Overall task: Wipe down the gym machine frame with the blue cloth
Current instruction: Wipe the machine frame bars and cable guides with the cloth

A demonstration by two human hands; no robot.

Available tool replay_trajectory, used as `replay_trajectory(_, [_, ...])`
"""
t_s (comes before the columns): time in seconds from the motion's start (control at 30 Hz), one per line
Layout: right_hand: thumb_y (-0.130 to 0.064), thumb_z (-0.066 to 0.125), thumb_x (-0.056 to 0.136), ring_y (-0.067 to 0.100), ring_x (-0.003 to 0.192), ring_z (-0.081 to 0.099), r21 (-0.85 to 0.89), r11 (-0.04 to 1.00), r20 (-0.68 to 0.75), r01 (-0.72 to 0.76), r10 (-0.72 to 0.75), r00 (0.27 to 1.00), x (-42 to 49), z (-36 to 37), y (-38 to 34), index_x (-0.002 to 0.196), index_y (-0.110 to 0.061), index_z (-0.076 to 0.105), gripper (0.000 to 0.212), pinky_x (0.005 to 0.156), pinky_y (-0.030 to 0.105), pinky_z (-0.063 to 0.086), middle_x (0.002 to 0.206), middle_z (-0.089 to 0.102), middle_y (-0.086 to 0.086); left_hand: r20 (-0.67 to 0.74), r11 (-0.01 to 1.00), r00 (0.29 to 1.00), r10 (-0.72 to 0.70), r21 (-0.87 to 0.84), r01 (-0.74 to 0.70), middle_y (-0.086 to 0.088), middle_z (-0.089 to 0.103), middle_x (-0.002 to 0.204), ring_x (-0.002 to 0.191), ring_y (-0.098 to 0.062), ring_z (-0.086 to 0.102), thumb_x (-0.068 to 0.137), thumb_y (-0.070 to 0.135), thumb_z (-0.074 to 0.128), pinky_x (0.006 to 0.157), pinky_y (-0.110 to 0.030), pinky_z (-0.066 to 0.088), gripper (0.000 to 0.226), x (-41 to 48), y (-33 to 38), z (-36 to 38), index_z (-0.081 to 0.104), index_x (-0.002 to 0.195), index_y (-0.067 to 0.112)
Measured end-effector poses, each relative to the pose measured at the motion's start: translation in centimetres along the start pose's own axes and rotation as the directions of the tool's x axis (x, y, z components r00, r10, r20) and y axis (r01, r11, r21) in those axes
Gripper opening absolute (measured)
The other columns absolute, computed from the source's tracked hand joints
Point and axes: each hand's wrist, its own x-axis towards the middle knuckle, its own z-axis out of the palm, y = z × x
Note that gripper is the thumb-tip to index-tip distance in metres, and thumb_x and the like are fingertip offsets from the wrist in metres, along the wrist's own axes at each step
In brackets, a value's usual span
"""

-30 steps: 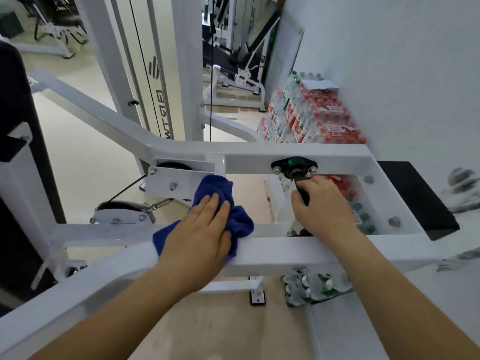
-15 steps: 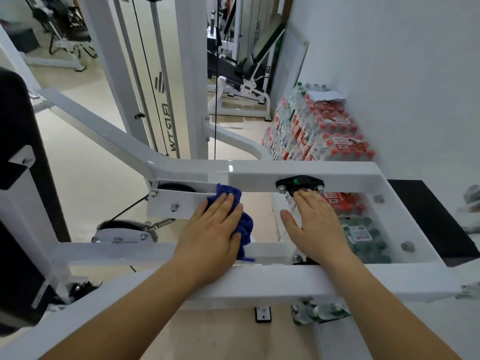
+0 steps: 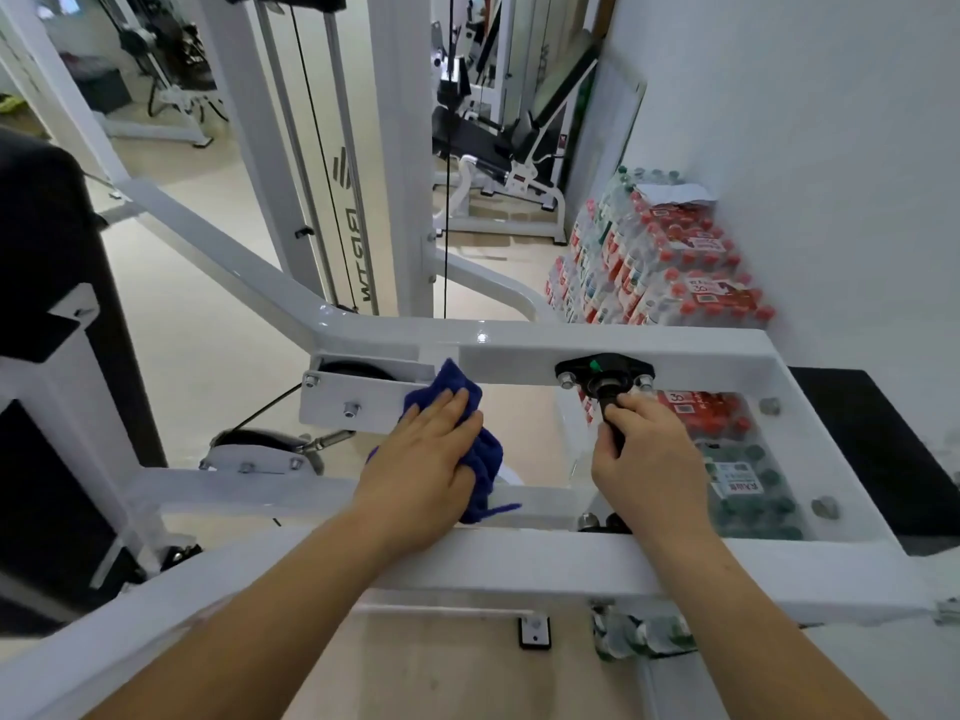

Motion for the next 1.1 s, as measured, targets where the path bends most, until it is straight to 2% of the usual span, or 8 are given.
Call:
replay_trajectory(0.17, [-0.014, 0.066, 0.091, 0.029, 0.103, 0.060, 0.006, 1.000, -0.021, 0.023, -0.023, 1.000, -0.1, 0.1, -0.1, 0.110, -0.007, 0.076, 0.023, 0.081, 0.038, 0.056, 0.110, 0.068, 0.008, -0.054, 0.993, 0.998, -0.039, -0.116, 0.032, 0.026, -0.003, 0.161, 0.150, 0.009, -0.007, 0.105, 0.028, 0.040, 0.126, -0.024, -0.003, 0.060, -4.4, 0.9, 0.4, 0.016, 0.159, 0.038])
replay_trajectory(0.37, [-0.032, 0.062, 0.095, 0.025, 0.100, 0.054, 0.010, 1.000, -0.009, 0.027, -0.027, 1.000, 0.1, 0.0, 0.1, 0.103, -0.013, 0.077, 0.025, 0.079, 0.036, 0.049, 0.106, 0.063, 0.003, -0.113, 0.992, 0.990, -0.086, -0.097, 0.075, 0.016, 0.020, 0.165, 0.153, -0.003, 0.012, 0.107, 0.043, 0.037, 0.119, -0.018, -0.004, 0.051, 0.0, 1.2, -0.5, 0.034, 0.157, 0.029])
replay_trajectory(0.5, [-0.031, 0.064, 0.093, 0.029, 0.103, 0.055, 0.030, 0.999, -0.010, 0.018, -0.017, 1.000, 0.1, 0.3, 0.3, 0.101, -0.012, 0.078, 0.024, 0.079, 0.037, 0.048, 0.107, 0.064, 0.005, -0.119, 0.972, 0.978, -0.172, -0.182, 0.149, 0.032, 0.011, 0.156, 0.147, 0.009, 0.007, 0.104, 0.048, 0.044, 0.121, -0.019, 0.008, 0.051, -2.4, 1.0, 0.4, 0.035, 0.154, 0.039])
replay_trajectory(0.6, [-0.028, 0.065, 0.093, 0.030, 0.103, 0.056, 0.038, 0.999, -0.023, 0.017, -0.016, 1.000, 0.1, 0.3, 0.1, 0.098, -0.010, 0.078, 0.023, 0.078, 0.038, 0.051, 0.104, 0.063, 0.005, -0.132, 0.964, 0.969, -0.211, -0.193, 0.183, 0.028, 0.012, 0.161, 0.150, 0.005, 0.007, 0.100, 0.051, 0.052, 0.114, -0.015, 0.009, 0.059, -2.4, 0.7, 0.6, 0.033, 0.155, 0.041])
replay_trajectory(0.73, [-0.029, 0.065, 0.094, 0.025, 0.103, 0.056, 0.019, 1.000, 0.011, 0.004, -0.004, 1.000, -0.1, -0.2, -0.3, 0.105, -0.012, 0.078, 0.024, 0.078, 0.038, 0.054, 0.107, 0.063, 0.002, -0.163, 0.978, 0.974, -0.161, -0.162, 0.134, 0.020, 0.017, 0.165, 0.151, 0.003, 0.013, 0.104, 0.041, 0.049, 0.110, -0.008, 0.004, 0.054, -1.8, 0.8, 0.2, 0.033, 0.155, 0.038])
replay_trajectory(0.87, [-0.036, 0.060, 0.095, 0.022, 0.114, 0.055, -0.112, 0.993, 0.090, -0.034, 0.045, 0.995, -0.2, -1.1, -1.5, 0.117, -0.016, 0.076, 0.033, 0.086, 0.038, 0.054, 0.117, 0.063, 0.001, -0.109, 0.977, 0.993, -0.050, -0.212, 0.025, 0.037, 0.023, 0.149, 0.140, 0.017, 0.020, 0.105, 0.035, 0.049, 0.107, 0.003, 0.006, 0.046, -5.0, -0.4, -0.7, 0.041, 0.148, 0.048])
replay_trajectory(1.0, [-0.048, 0.051, 0.097, 0.013, 0.093, 0.055, -0.058, 0.994, 0.150, -0.091, 0.099, 0.984, 2.2, -0.8, -6.2, 0.106, -0.022, 0.076, 0.037, 0.077, 0.032, 0.050, 0.102, 0.056, -0.009, -0.152, 0.956, 0.987, 0.053, -0.277, -0.094, 0.032, 0.055, 0.136, 0.125, 0.009, 0.050, 0.102, 0.029, 0.057, 0.110, -0.020, 0.041, 0.039, -4.1, -3.3, -3.5, 0.058, 0.137, 0.044])
replay_trajectory(1.1, [-0.038, 0.057, 0.099, 0.006, 0.102, 0.055, 0.204, 0.977, 0.170, -0.058, 0.023, 0.985, 4.1, 0.3, -10.2, 0.122, -0.024, 0.068, 0.029, 0.085, 0.025, 0.045, 0.117, 0.057, -0.011, -0.421, 0.941, 0.897, 0.137, -0.227, -0.251, 0.012, 0.061, 0.140, 0.126, -0.002, 0.056, 0.099, 0.020, 0.062, 0.110, -0.030, 0.047, 0.042, -1.5, -5.1, -6.6, 0.059, 0.139, 0.031])
